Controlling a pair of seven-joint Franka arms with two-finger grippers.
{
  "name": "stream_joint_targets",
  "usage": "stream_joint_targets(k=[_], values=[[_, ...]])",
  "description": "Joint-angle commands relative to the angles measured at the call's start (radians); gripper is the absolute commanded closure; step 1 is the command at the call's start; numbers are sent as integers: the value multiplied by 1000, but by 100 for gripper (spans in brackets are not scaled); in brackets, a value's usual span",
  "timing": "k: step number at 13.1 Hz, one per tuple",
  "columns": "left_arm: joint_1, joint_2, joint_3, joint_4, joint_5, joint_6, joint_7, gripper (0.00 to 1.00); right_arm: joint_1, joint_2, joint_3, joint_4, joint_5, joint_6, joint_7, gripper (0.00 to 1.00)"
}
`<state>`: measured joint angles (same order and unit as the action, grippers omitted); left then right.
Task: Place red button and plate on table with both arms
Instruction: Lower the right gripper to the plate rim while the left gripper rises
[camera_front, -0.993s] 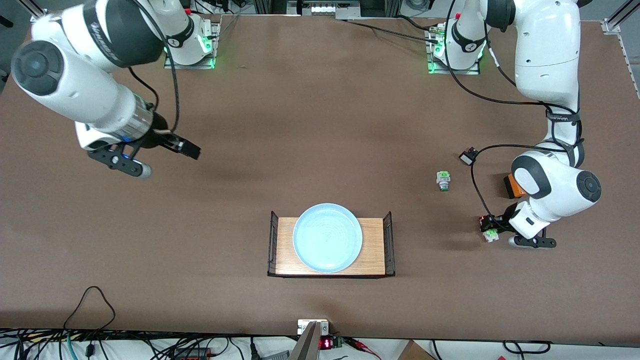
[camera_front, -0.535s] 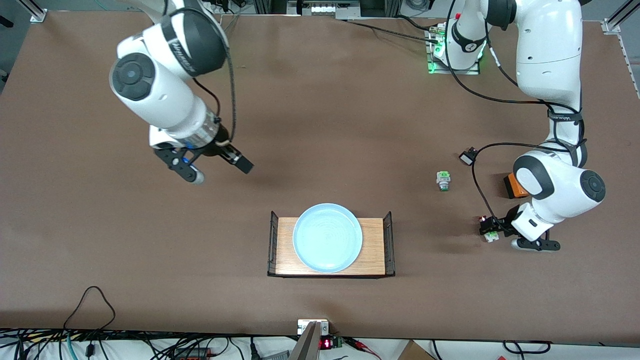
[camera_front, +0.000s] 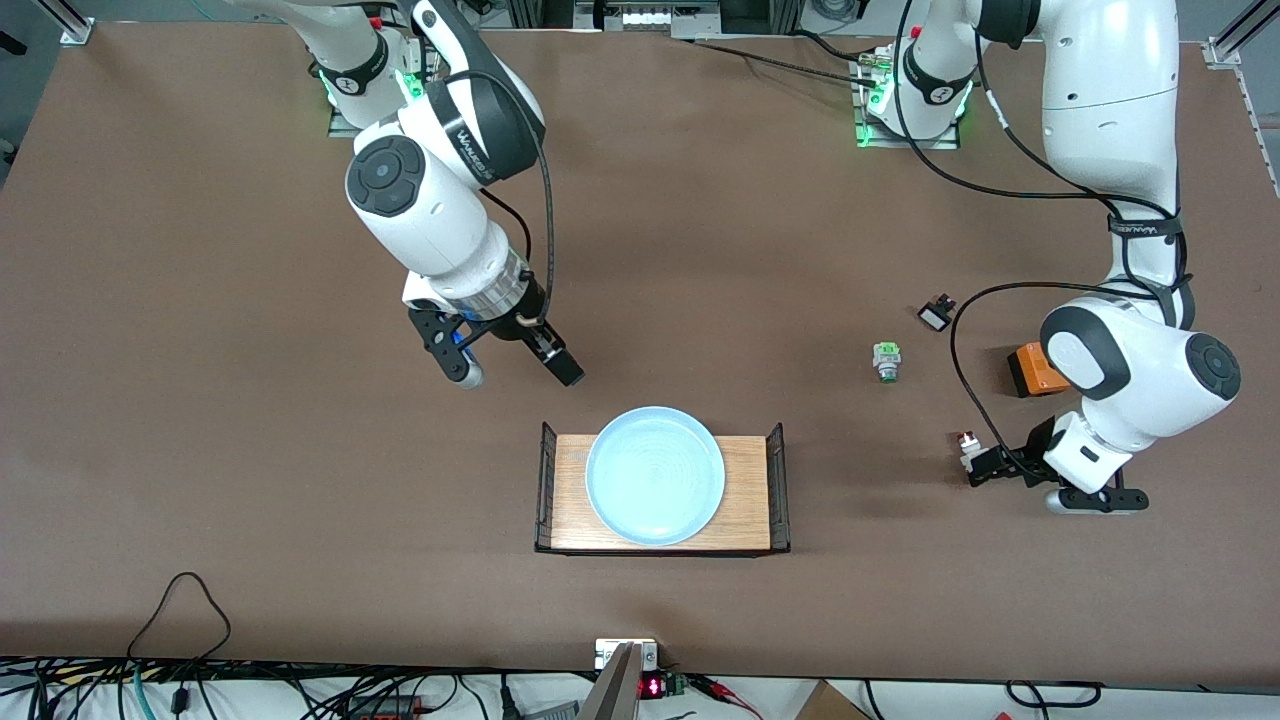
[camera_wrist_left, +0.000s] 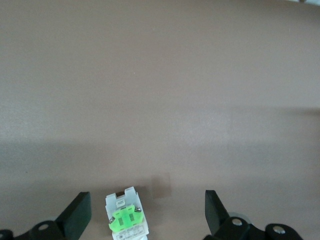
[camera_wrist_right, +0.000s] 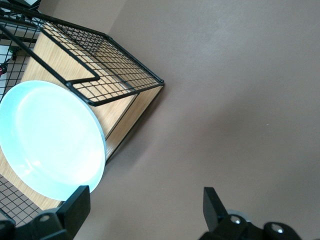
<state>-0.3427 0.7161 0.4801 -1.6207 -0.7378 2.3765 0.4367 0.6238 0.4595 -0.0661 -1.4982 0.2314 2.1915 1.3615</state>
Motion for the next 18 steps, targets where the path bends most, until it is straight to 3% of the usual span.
stream_joint_targets(k=[1, 5, 10, 13, 18], values=[[14, 6, 9, 91, 62, -98, -113, 0, 37, 66, -11, 68, 14, 4, 69, 0], [53, 5, 3, 214, 210, -245, -234, 0, 43, 108, -12, 79, 14, 88, 166, 0], [89, -38, -21, 243, 346, -384, -320, 0, 42, 174, -14, 85, 16, 252, 179, 0], [131, -118, -121, 243, 472, -443, -424, 0, 42, 226, -14, 128, 16, 290, 211, 0], [261, -286, -349, 237, 649, -577, -523, 0, 43, 245, -14, 131, 13, 292, 212, 3]])
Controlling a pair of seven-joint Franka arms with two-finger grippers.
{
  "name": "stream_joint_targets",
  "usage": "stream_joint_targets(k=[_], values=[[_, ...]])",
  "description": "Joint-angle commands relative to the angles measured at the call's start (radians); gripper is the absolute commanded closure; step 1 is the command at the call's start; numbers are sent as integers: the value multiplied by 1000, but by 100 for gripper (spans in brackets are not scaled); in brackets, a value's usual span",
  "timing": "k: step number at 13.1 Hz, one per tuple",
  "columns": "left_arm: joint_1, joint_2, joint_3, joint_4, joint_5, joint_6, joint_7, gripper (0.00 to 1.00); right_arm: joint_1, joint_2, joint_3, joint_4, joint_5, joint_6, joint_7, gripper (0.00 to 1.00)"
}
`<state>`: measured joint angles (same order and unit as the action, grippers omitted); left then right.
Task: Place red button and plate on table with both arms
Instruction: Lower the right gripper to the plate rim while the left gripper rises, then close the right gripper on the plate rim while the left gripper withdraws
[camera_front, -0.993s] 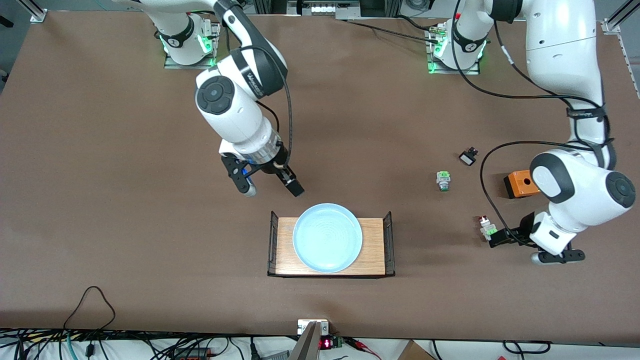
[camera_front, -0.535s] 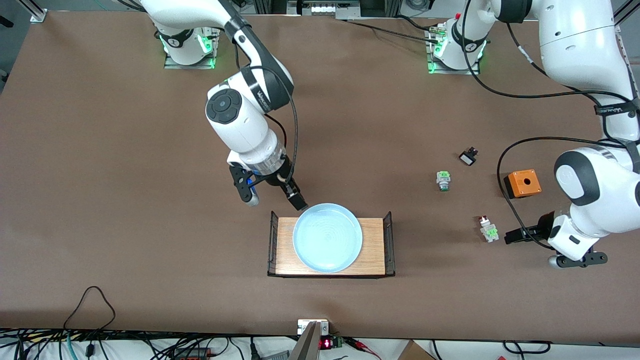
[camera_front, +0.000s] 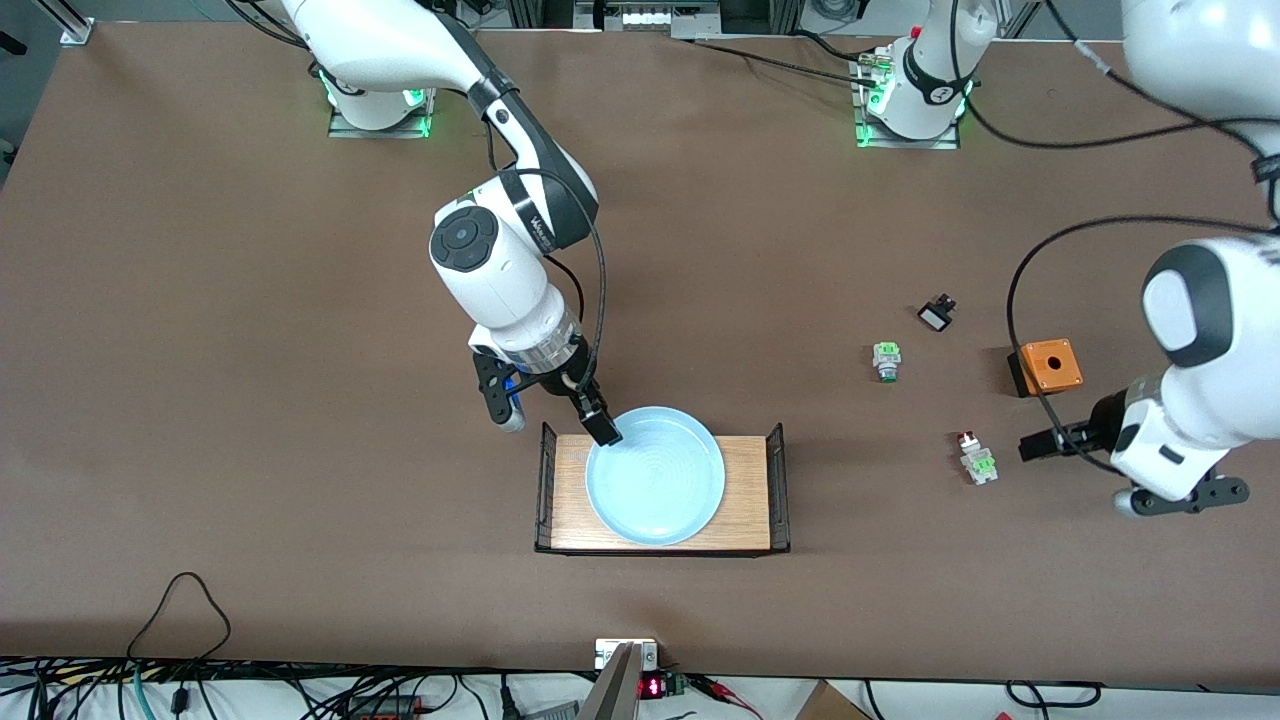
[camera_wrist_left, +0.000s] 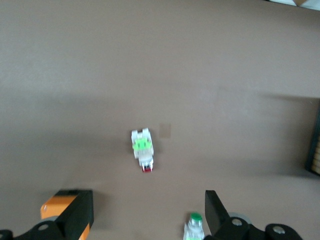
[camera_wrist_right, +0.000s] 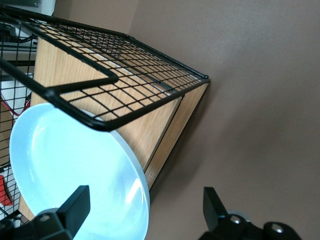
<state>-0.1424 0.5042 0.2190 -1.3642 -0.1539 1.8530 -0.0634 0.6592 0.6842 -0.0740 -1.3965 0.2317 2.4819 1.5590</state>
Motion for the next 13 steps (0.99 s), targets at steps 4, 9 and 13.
stream_joint_targets(k=[4, 9, 13], values=[[112, -186, -173, -30, 122, -164, -12, 0, 8, 37, -6, 28, 11, 27, 13, 16], [113, -317, -173, -67, 155, -262, 45, 0, 10, 44, -6, 27, 9, 31, 13, 37], [136, -404, -196, -116, 155, -270, 43, 0, 10, 47, -6, 28, 9, 29, 4, 53]])
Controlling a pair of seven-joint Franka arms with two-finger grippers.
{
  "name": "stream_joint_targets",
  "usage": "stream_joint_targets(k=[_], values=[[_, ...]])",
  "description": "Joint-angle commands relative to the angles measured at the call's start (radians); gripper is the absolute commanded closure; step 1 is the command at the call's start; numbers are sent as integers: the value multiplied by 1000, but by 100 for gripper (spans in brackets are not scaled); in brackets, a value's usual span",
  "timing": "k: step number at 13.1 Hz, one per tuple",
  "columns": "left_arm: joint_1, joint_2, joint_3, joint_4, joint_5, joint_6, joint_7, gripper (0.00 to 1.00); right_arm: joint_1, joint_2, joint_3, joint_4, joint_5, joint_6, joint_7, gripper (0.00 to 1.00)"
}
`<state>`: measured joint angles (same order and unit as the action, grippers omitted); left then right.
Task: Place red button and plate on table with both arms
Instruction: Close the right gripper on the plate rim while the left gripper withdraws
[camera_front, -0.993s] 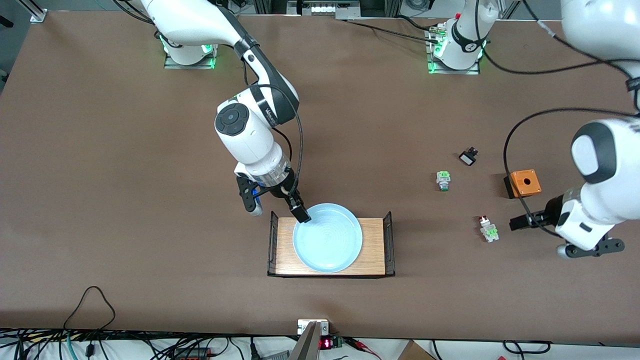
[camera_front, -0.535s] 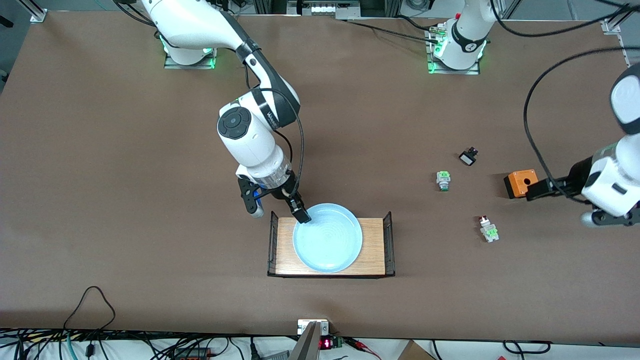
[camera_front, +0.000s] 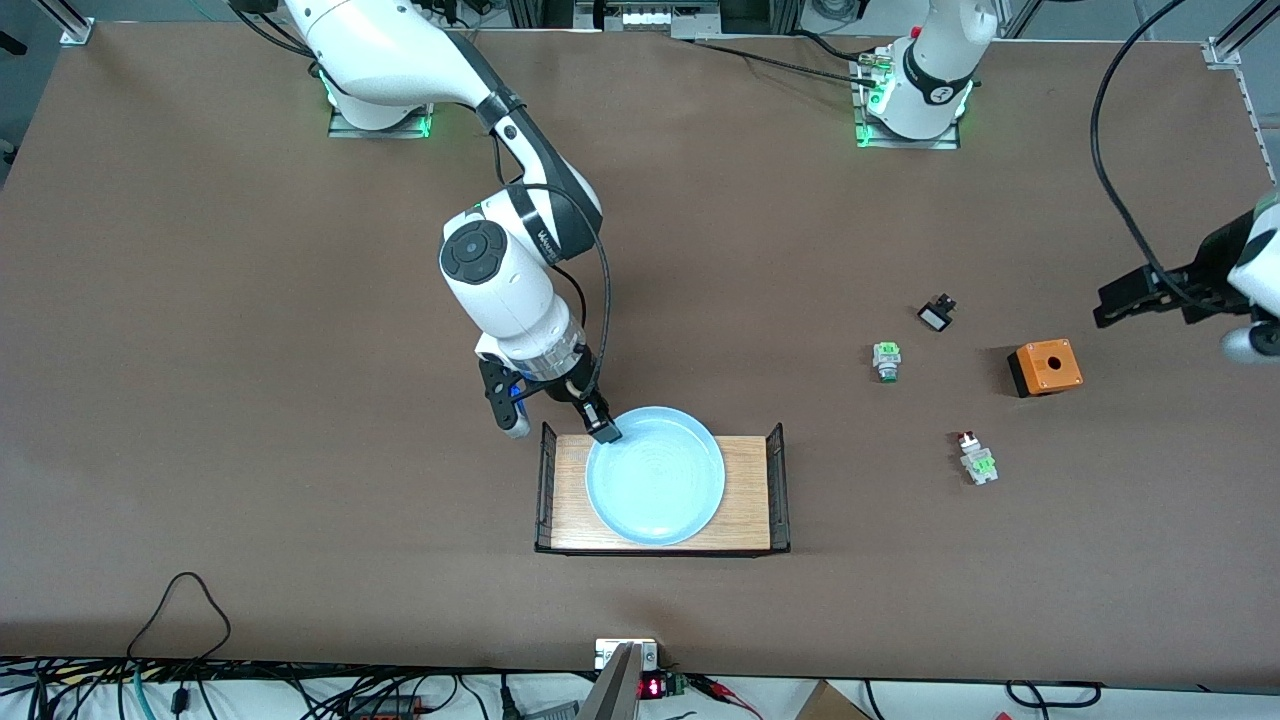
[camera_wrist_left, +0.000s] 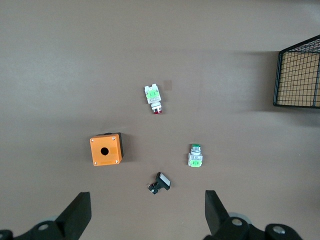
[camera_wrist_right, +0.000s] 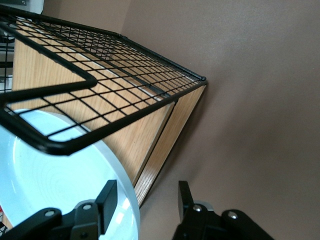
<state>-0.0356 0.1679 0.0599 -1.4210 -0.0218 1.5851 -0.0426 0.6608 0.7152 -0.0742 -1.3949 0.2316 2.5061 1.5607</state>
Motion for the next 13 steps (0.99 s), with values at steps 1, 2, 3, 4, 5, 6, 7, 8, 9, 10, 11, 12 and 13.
stream_joint_targets(k=[1, 2, 3, 4, 5, 6, 7, 8, 9, 10, 11, 12, 13], values=[[58, -80, -73, -68, 25, -7, 23, 0, 8, 15, -6, 27, 14, 3, 7, 55], [84, -96, -104, -76, 25, -10, 21, 0, 13, 15, -6, 27, 14, 3, 7, 59], [86, -116, -106, -96, 25, -10, 15, 0, 13, 13, -6, 27, 15, 3, 7, 65], [85, -134, -106, -116, 25, -7, 15, 0, 13, 13, -6, 27, 15, 3, 7, 70], [85, -158, -106, -143, 25, -2, 15, 0, 13, 12, -6, 28, 17, 3, 5, 79], [83, -177, -106, -163, 25, -1, 15, 0, 13, 12, -6, 30, 15, 5, 5, 83], [83, -203, -107, -183, 25, 0, 15, 0, 13, 12, -6, 30, 17, 5, 5, 86], [83, -223, -107, -203, 25, -2, 13, 0, 13, 10, -4, 31, 17, 3, 4, 87], [80, -244, -107, -223, 25, -2, 10, 0, 13, 10, -4, 31, 17, 3, 4, 89], [80, -252, -107, -229, 25, -5, 9, 0, 11, 9, -4, 34, 18, 0, 2, 90], [80, -254, -107, -230, 25, -11, 9, 0, 13, 7, -4, 34, 18, 0, 2, 91], [80, -252, -109, -228, 25, -13, 1, 0, 13, 7, -3, 34, 18, 0, 2, 92], [80, -252, -110, -225, 25, -13, -14, 0, 13, 7, -3, 36, 18, 0, 2, 97]])
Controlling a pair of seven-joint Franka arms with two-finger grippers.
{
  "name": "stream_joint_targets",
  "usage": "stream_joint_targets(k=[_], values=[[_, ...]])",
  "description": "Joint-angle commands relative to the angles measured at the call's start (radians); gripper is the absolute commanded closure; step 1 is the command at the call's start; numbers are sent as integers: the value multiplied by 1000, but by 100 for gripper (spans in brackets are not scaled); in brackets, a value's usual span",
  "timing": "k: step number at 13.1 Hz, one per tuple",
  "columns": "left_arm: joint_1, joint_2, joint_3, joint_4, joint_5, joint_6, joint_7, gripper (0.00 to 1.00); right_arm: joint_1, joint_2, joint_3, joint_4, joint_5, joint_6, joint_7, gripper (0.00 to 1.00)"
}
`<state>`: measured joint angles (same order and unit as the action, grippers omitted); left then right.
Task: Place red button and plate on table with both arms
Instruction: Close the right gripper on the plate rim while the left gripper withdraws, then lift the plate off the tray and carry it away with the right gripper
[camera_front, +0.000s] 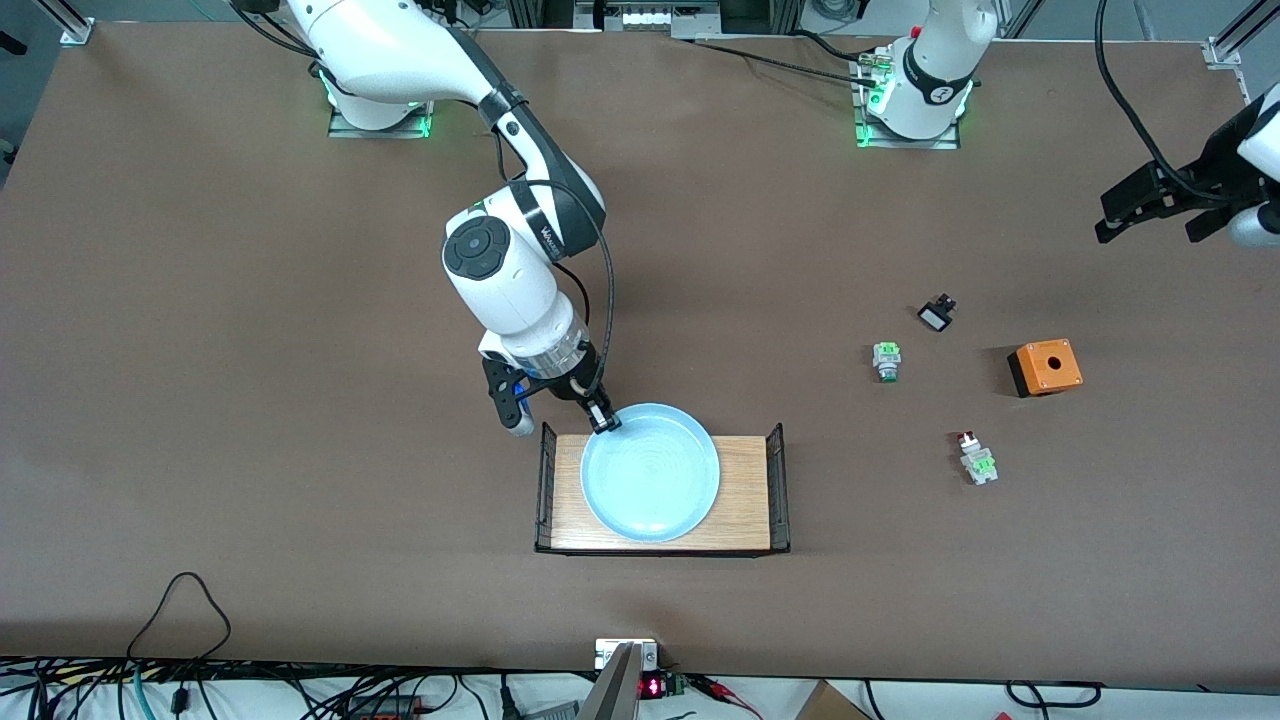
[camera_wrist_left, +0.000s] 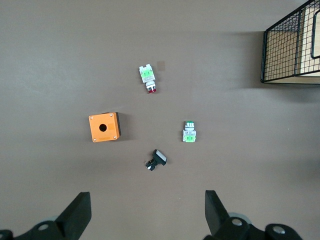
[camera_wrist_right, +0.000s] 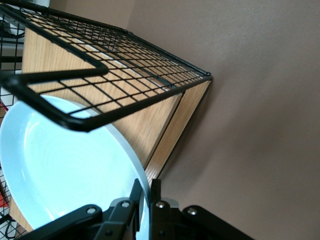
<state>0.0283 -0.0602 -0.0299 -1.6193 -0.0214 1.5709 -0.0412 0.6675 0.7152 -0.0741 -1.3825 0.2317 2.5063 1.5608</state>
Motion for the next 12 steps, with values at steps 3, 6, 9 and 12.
stream_joint_targets(k=[3, 6, 9, 12], values=[[18, -21, -19, -16, 24, -3, -16, 0, 6, 4, -1, 40, 59, -9, 1, 100], [16, -20, -21, -14, 24, -3, -8, 0, 17, -12, -1, 43, 74, -26, 4, 100], [15, -13, -22, -14, 26, -8, 0, 0, 30, -57, -3, 104, 70, -166, 2, 100], [15, -12, -21, -13, 26, -26, 1, 0, 3, -69, -15, 213, 70, -343, -8, 100]])
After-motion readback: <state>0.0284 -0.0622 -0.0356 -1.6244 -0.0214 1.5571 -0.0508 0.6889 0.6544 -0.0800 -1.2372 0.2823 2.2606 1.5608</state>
